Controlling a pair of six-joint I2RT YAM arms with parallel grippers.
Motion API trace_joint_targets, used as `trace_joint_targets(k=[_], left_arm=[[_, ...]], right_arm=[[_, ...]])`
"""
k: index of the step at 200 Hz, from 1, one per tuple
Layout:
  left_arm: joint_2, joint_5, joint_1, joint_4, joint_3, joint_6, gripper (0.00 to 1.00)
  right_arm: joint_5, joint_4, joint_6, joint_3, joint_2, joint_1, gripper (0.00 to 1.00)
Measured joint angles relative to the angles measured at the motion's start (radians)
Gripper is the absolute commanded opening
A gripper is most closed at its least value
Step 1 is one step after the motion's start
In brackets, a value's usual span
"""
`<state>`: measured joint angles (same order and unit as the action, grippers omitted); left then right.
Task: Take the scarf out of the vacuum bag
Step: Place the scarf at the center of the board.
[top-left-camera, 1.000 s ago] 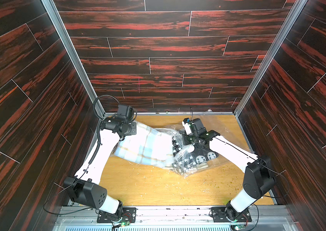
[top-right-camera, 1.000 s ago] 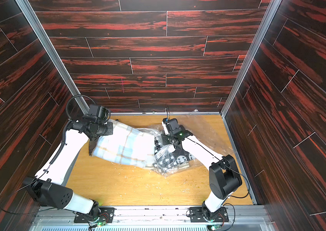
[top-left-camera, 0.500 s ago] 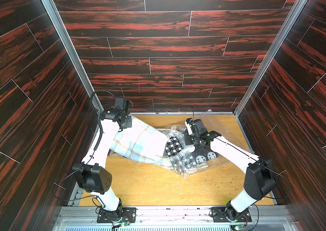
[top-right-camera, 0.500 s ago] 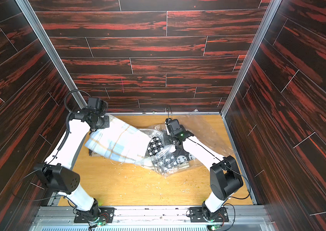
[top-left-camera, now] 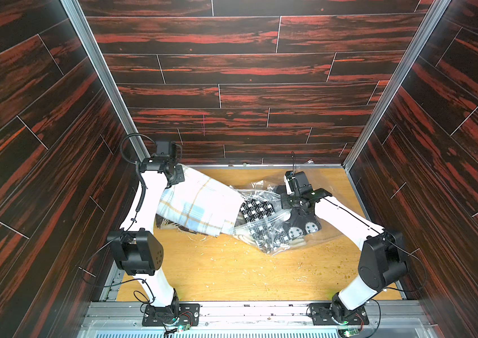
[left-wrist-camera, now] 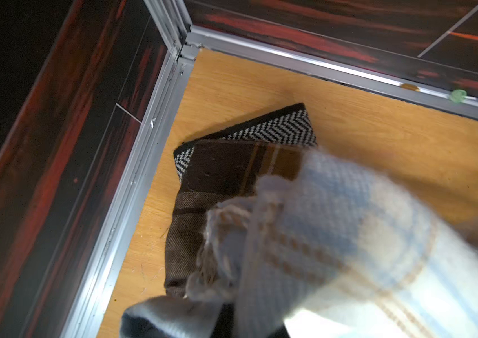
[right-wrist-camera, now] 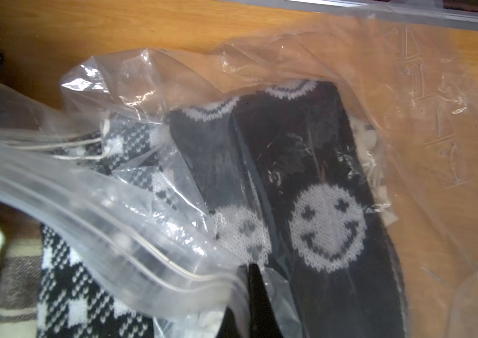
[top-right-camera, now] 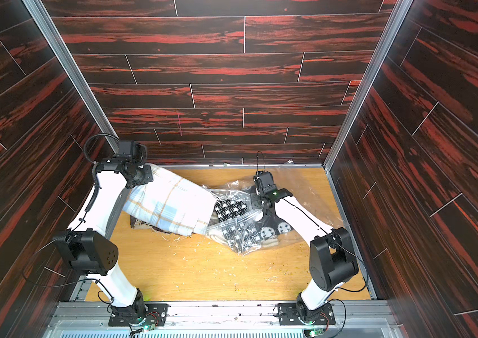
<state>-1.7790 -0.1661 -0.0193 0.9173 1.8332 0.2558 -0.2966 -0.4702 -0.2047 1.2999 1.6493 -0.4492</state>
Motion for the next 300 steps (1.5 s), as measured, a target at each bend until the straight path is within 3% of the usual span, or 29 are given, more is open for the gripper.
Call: trace_joint_targets(k=[111,176,179,204,219,235,300], left_arm=[[-0.066,0.041,-0.105,-0.095,-0.050,0.044,0.00],[-0.129,0.051,-0.138,-0.103,-0.019,0.056,0.00],[-0.130,0.051,-0.138,-0.103,-0.018,0.056,0.05],[-0.134,0.051,-0.138,-0.103,-0.005,0.054,0.77],[-0.134,0.055,-0.138,-0.106,0.010,0.054,0.95],[-0.132,0.054,-0.139,-0.118,0.011,0.054,1.00],[-0.098,0.115,-0.139,-0.148,-0.034,0.069,1.00]], right_arm=[[-0.071,-0.076,0.026,0.035,-0.002,0.130,0.00],[-0.065,-0.092,0.026,0.035,-0.056,0.144,0.00],[-0.063,-0.092,0.026,0.035,-0.057,0.144,0.00],[-0.048,-0.092,0.026,0.035,-0.064,0.144,0.00],[-0.043,-0.092,0.026,0.035,-0.064,0.143,0.00],[-0.037,-0.092,0.026,0.035,-0.064,0.140,0.00],[-0.003,-0.088,0.037,0.035,-0.068,0.104,0.00]])
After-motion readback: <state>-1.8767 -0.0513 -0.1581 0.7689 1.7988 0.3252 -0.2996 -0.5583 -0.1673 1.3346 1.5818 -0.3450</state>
